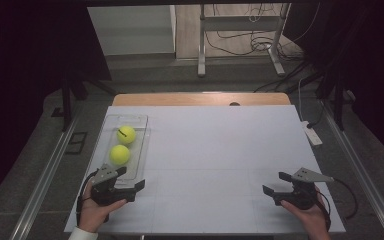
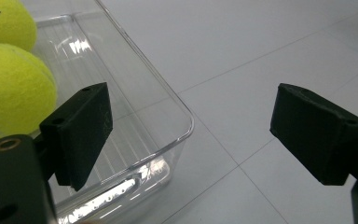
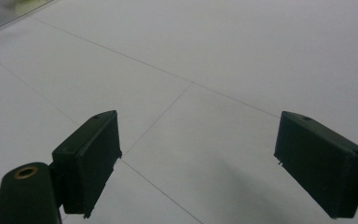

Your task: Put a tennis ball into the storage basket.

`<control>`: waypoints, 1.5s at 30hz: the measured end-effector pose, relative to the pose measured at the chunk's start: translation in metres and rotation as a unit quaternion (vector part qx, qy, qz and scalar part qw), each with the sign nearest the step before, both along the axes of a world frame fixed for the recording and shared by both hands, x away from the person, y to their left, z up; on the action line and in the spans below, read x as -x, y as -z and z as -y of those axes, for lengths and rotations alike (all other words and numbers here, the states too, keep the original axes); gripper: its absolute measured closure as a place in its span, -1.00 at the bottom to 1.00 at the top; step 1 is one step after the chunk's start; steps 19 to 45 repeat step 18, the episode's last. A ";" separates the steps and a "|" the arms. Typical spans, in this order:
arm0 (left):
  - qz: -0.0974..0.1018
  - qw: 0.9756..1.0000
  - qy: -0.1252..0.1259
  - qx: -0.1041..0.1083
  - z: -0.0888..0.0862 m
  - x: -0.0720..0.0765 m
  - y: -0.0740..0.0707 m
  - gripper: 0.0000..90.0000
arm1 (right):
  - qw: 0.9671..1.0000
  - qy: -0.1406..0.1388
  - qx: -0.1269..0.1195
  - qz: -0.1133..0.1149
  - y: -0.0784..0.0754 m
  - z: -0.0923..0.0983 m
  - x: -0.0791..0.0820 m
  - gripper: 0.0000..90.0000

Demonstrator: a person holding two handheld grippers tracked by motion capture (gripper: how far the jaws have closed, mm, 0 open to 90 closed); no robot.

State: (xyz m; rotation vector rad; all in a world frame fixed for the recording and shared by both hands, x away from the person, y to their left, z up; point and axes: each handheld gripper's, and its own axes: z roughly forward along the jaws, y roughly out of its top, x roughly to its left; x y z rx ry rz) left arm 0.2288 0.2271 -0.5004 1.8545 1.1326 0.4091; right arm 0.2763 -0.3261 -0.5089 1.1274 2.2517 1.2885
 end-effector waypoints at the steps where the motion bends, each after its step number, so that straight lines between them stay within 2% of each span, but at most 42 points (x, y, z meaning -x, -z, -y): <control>1: 0.001 1.000 0.000 0.001 0.000 0.000 0.000 -0.69 | 1.000 0.000 0.000 0.000 0.000 0.000 0.000 -0.68; 13: 0.008 1.000 -0.002 -0.005 0.002 -0.002 -0.001 -0.69 | 1.000 -0.003 -0.001 0.005 -0.001 0.000 0.001 -0.68; 45: 0.007 1.000 -0.001 -0.007 0.003 -0.003 -0.001 -0.69 | 1.000 -0.007 -0.001 0.007 -0.001 -0.001 0.001 -0.68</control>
